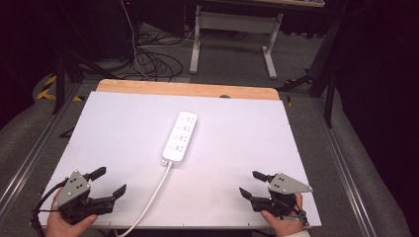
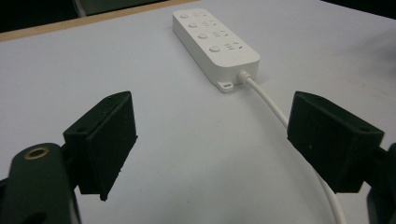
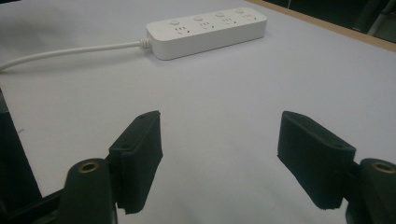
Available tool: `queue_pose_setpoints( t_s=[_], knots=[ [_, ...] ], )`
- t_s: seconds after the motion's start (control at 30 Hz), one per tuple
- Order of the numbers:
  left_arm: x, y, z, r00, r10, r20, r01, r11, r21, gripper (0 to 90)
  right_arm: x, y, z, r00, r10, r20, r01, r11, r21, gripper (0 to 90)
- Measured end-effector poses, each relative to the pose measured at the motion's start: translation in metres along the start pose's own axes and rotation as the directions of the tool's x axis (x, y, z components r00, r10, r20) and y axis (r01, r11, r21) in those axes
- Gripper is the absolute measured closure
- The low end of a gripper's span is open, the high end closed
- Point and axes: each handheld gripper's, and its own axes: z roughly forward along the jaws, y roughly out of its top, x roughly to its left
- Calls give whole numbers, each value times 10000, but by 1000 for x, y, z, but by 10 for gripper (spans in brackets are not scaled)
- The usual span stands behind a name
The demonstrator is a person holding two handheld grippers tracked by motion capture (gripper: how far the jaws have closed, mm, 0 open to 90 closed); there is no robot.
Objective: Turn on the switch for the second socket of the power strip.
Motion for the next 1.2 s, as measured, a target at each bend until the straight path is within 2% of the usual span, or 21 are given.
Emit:
queue_pose_setpoints(
  t_s=[0.03, 0.07, 0.13, 0.3, 0.57, 0.63, 0.73, 0.83, 0.93, 1.03, 1.2],
  knots=[
    [0, 0, 0, 10000, 51, 38, -51, 10000, 5, 168, 0, 0, 0, 10000, -26, 14, 26, 10000, 10, 313],
    [1, 1, 0, 9997, 42, 261, -45, 9999, 126, 223, 0, 0, 0, 10000, -33, -9, 33, 10000, -1, 315],
    [0, 2, 3, 9980, 91, 623, -121, 9987, 492, 211, 0, 0, 0, 10000, -77, 7, 77, 10000, -14, 318],
    [-2, 3, 3, 9979, 219, 609, -243, 9989, 388, 220, 0, 0, 0, 10000, -87, -31, 87, 10000, -22, 320],
    [-4, 4, 1, 9986, 500, 178, -506, 9981, 347, 229, 0, 0, 1, 10000, -76, -54, 76, 10000, -31, 327],
    [-5, 5, 1, 9988, 443, 205, -451, 9981, 418, 254, 0, 0, 1, 9999, -75, -105, 75, 10000, -24, 338],
    [-4, 6, 2, 9997, 248, 8, -248, 9986, 477, 281, 0, -1, 1, 9998, -89, -162, 89, 10000, 17, 343],
    [-3, 8, 1, 9998, -91, 171, 83, 9990, 445, 285, 0, -1, 1, 9998, -106, -162, 106, 9999, 42, 344],
    [-4, 11, 1, 9999, 30, 132, -37, 9988, 490, 288, 0, -1, 2, 9998, -118, -159, 119, 9999, 18, 344],
    [-4, 16, 0, 9984, -124, 555, 106, 9994, 323, 289, 0, -1, 2, 9998, -116, -148, 116, 9999, 16, 344],
    [-5, 27, 0, 9984, 47, 561, -72, 9990, 434, 300, 0, -1, 2, 9998, -119, -180, 120, 9999, 55, 344]
  ],
)
